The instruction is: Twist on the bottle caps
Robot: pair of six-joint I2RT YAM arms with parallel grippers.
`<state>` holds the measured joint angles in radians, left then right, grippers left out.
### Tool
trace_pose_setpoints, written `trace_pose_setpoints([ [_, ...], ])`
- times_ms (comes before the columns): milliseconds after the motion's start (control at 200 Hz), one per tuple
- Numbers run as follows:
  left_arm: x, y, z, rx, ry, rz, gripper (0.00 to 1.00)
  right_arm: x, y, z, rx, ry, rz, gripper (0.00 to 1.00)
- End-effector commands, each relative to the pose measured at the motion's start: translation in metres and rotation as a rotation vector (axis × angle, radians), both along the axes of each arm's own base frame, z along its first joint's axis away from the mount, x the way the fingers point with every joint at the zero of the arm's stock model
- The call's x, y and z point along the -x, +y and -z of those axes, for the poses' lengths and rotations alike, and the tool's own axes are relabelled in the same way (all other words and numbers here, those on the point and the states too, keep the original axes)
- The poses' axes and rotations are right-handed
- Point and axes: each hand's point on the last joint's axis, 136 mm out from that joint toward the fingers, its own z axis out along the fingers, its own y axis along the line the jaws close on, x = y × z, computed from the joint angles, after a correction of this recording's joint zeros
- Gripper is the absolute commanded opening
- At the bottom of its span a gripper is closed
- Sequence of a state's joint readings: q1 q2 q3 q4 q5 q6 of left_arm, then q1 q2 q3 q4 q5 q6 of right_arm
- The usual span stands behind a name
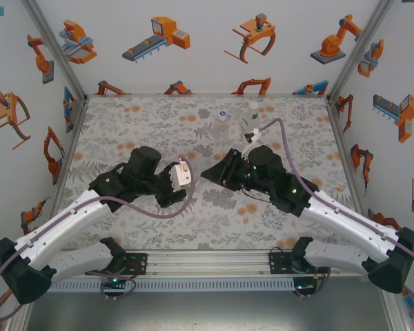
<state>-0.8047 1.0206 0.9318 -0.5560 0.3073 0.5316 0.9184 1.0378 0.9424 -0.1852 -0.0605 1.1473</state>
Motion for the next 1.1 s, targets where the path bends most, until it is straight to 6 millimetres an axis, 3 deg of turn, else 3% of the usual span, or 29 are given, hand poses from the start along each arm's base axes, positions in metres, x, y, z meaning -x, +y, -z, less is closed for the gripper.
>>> trace_pose_setpoints([
  [0, 0.009, -0.003, -0.001, 0.023, 0.018, 0.04, 0.0, 0.002, -0.004, -0.011, 0.043, -0.088, -0.037, 0.06],
  [65, 0.014, -0.005, -0.004, 0.04, 0.025, 0.068, 0.0, 0.005, -0.005, -0.021, 0.065, -0.167, -0.074, 0.0],
  [215, 0.032, -0.011, -0.014, 0.099, 0.051, 0.161, 0.0, 0.023, -0.002, -0.047, 0.131, -0.414, -0.243, 0.0],
  [365, 0.052, -0.015, -0.023, 0.159, 0.074, 0.26, 0.0, 0.037, -0.004, -0.06, 0.188, -0.61, -0.354, 0.0],
  [601, 0.079, -0.018, -0.034, 0.235, 0.133, 0.398, 0.0, 0.081, 0.006, -0.084, 0.198, -1.004, -0.654, 0.0],
  [826, 0.092, -0.018, -0.041, 0.273, 0.156, 0.466, 0.0, 0.125, -0.002, -0.095, 0.188, -1.396, -0.88, 0.0],
  [1096, 0.095, -0.017, -0.044, 0.284, 0.152, 0.479, 0.0, 0.132, 0.0, -0.091, 0.203, -1.452, -0.974, 0.0],
])
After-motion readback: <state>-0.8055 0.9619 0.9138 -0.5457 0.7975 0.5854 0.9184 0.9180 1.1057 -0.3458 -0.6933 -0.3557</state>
